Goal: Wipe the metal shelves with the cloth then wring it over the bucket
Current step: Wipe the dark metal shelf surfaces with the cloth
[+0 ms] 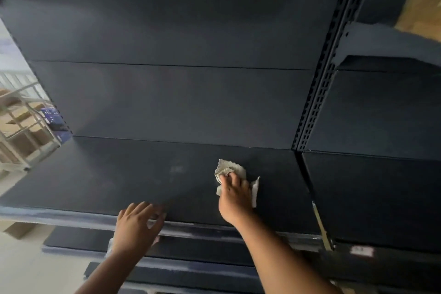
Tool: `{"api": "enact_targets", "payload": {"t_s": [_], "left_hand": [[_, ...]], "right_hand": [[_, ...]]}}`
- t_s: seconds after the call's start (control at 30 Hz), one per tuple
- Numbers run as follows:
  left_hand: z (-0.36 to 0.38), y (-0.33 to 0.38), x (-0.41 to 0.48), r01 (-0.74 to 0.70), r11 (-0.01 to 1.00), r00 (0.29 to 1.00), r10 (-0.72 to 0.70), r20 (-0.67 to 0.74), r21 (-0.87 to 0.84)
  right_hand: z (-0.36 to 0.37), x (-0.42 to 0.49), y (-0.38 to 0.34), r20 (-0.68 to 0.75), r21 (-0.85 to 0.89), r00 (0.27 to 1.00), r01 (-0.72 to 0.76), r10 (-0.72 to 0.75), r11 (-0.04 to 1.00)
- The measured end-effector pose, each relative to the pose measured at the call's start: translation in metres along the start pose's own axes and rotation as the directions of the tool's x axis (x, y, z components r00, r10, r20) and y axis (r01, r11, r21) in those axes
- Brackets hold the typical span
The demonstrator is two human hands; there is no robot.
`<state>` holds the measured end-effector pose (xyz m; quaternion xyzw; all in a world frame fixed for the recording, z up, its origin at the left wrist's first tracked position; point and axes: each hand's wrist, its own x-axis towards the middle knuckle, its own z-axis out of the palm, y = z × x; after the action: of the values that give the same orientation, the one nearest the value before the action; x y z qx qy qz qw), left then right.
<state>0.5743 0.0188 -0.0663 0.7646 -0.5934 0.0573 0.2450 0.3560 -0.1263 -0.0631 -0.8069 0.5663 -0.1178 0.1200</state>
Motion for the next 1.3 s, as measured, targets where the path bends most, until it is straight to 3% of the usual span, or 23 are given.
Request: {"api": "enact_targets", "payload": {"t_s": [0.17, 0.27, 0.33, 0.43, 0.5, 0.57, 0.63, 0.67, 0.77, 0.9, 1.0, 1.07, 1.13, 1.2, 1.3], "left_hand": [[-0.008, -0.048, 0.010, -0.112, 0.994, 0.994, 0.112, -0.006, -0.016], [-0.009, -0.062, 0.020, -0.152, 0.987, 0.988, 0.152, -0.010, -0.059], [-0.009, -0.065, 0.022, -0.174, 0.981, 0.985, 0.173, -0.019, -0.090], [-0.008, -0.071, 0.025, -0.200, 0.970, 0.980, 0.199, -0.024, -0.138], [-0.006, -0.073, 0.025, -0.190, 0.967, 0.982, 0.189, -0.025, -0.171], [-0.005, -0.074, 0.024, -0.173, 0.965, 0.985, 0.173, -0.018, -0.199], [-0.004, -0.074, 0.024, -0.179, 0.960, 0.984, 0.177, -0.027, -0.213], [-0.003, -0.075, 0.025, -0.186, 0.959, 0.983, 0.182, -0.036, -0.215], [-0.001, -0.075, 0.027, -0.192, 0.955, 0.981, 0.182, -0.065, -0.224], [0.000, -0.077, 0.030, -0.179, 0.957, 0.984, 0.172, -0.052, -0.227], [0.002, -0.085, 0.034, -0.177, 0.959, 0.984, 0.174, -0.033, -0.222], [0.002, -0.087, 0.036, -0.177, 0.958, 0.984, 0.179, -0.009, -0.226], [-0.001, -0.086, 0.035, -0.169, 0.958, 0.984, 0.177, 0.015, -0.230], [-0.005, -0.082, 0.036, -0.156, 0.960, 0.986, 0.165, 0.022, -0.234], [-0.015, -0.076, 0.037, -0.147, 0.954, 0.986, 0.161, 0.033, -0.262]], "right_hand": [[0.030, 0.002, -0.116, 0.106, 0.083, 0.971, 0.207, -0.215, 0.975], [0.029, 0.002, -0.126, 0.026, 0.329, 0.961, 0.251, -0.274, 0.910], [0.018, 0.002, -0.098, -0.141, 0.387, 0.978, 0.200, -0.156, 0.900], [-0.007, 0.002, -0.022, -0.345, 0.288, 0.932, -0.006, 0.109, 0.958], [-0.028, -0.003, 0.040, -0.357, 0.183, 0.872, -0.287, 0.336, 0.940], [-0.043, -0.012, 0.091, -0.299, 0.135, 0.772, -0.548, 0.561, 0.826], [-0.049, -0.015, 0.115, -0.263, 0.085, 0.697, -0.672, 0.667, 0.736], [-0.048, -0.008, 0.119, -0.261, 0.061, 0.694, -0.682, 0.671, 0.729], [-0.033, 0.036, 0.096, -0.235, 0.050, 0.795, -0.564, 0.559, 0.824], [0.019, 0.089, -0.018, -0.210, 0.226, 0.935, -0.236, 0.284, 0.945], [0.048, 0.089, -0.117, -0.044, 0.381, 0.999, 0.018, -0.001, 0.924], [0.046, 0.079, -0.145, -0.026, 0.436, 0.982, 0.181, -0.188, 0.882], [0.039, 0.080, -0.118, -0.224, 0.528, 0.971, 0.197, -0.089, 0.826], [0.023, 0.087, -0.052, -0.397, 0.462, 0.917, 0.159, 0.044, 0.873], [-0.024, 0.104, 0.061, -0.416, 0.277, 0.865, -0.173, 0.280, 0.945]]}}
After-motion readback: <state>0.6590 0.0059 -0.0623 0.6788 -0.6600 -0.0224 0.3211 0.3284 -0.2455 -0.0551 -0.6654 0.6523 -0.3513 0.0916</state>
